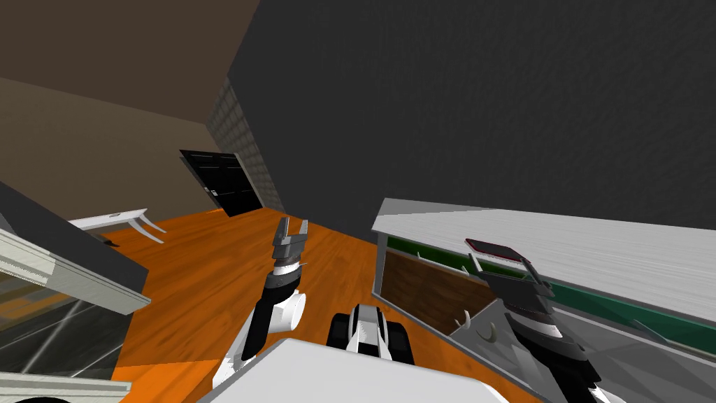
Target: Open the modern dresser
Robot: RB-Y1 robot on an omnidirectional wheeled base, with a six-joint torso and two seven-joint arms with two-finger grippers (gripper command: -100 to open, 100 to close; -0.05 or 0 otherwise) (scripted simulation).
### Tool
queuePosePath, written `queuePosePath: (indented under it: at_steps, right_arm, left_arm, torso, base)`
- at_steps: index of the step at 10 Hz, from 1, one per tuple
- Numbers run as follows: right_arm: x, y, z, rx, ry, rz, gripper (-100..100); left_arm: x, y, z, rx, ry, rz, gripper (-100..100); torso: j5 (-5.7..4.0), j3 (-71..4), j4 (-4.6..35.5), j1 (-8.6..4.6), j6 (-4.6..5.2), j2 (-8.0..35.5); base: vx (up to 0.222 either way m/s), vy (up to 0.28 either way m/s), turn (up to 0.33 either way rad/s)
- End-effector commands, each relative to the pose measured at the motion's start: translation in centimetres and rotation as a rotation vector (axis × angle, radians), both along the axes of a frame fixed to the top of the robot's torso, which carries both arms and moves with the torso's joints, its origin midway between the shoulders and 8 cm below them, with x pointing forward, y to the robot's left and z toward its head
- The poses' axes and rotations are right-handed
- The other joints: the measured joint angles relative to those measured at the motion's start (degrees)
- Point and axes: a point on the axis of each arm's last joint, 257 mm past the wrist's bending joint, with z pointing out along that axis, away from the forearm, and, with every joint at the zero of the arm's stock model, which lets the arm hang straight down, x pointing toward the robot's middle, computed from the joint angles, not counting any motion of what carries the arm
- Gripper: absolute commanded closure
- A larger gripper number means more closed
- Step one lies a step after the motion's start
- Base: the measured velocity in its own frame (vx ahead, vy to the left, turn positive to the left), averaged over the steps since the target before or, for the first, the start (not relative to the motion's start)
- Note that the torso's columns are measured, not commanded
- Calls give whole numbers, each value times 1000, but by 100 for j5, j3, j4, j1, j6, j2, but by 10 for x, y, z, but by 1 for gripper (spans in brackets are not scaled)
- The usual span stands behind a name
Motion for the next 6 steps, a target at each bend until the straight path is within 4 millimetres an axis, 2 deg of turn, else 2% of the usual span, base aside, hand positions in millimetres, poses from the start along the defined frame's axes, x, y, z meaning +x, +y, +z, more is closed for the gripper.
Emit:
queuePosePath:
  at_steps: [1, 4, 5, 6]
  right_arm:
    - [0, -3, -16, -39, 26, -62, -100]
    - [2, -5, -37, -69, 53, -130, -100]
    - [2, -5, -37, -79, 53, -139, -100]
    - [3, -4, -48, -86, 68, -166, -100]
  left_arm:
    - [0, 0, 0, 0, 0, 0, 0]
    - [0, 0, 0, 0, 0, 0, 0]
    - [0, 0, 0, 0, 0, 0, 0]
    - [0, 0, 0, 0, 0, 0, 0]
  torso:
    - [-16, -5, -14, -10, -1, -15]
    - [-30, -9, -24, -28, -3, -24]
    - [-22, -13, -18, -24, -1, -27]
    - [-12, -8, -11, -14, -1, -16]
  base:
    - [7, 48, -25]
    - [-1, 50, -30]
    - [-3, 50, -17]
    - [8, 39, -45]
